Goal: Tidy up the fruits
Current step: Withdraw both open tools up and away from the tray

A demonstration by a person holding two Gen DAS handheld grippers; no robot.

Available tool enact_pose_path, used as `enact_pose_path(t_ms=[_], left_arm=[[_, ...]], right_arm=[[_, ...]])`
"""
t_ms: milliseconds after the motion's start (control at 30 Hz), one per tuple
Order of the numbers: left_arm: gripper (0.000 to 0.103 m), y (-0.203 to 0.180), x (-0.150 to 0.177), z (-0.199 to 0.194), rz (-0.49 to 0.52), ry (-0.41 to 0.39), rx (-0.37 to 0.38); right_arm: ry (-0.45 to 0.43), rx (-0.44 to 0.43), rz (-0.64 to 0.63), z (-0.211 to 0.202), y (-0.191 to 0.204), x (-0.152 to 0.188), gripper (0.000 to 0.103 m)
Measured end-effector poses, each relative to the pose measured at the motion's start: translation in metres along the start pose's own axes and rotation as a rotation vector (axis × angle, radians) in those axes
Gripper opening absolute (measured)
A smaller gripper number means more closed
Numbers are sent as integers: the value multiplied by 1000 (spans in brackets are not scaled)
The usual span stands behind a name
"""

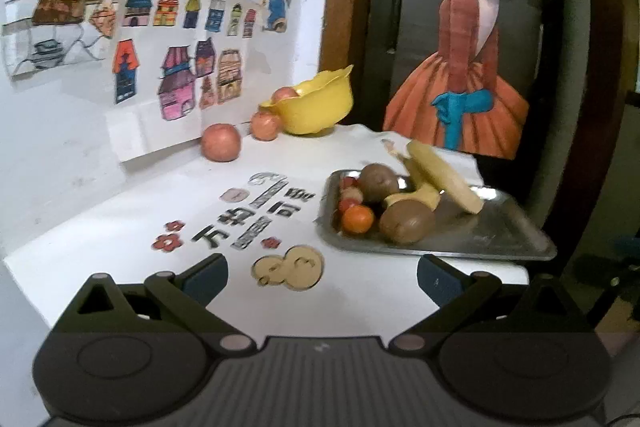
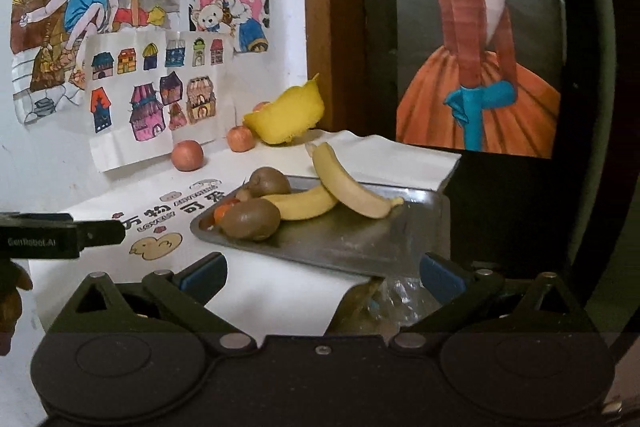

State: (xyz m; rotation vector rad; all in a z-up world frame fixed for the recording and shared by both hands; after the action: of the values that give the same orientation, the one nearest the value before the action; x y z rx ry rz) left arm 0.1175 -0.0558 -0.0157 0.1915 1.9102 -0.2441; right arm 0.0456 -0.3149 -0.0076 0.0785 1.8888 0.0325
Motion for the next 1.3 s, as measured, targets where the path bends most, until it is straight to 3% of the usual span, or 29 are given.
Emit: enact_pose_path(t_ms=[200, 733, 1167, 1300], left_arm=[[103, 1, 14, -11, -17, 20, -16], [103, 6, 24, -22, -10, 43, -38], [103, 11, 19, -15, 9, 45, -48], [103, 26, 10, -4, 22, 37, -97]], right_arm=[[33, 23, 3, -7, 9, 11, 102], [90, -54, -20, -3, 34, 18, 102], [99, -56, -40, 6, 34, 17, 102], [44, -51, -5, 13, 27, 13, 102]])
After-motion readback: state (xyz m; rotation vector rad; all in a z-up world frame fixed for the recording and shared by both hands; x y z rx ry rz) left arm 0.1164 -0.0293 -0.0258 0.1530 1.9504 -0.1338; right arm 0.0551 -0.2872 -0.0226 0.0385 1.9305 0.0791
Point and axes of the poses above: each gripper's, at about its wrist camera, not at the fingertips, and z roughly the way its jaws point, y to its left, x to its underside, the point moved 1 cm from there along z, roughly the way its jaws point, and after that the axes turned 7 degrees about -y, right-handed, at the moved point
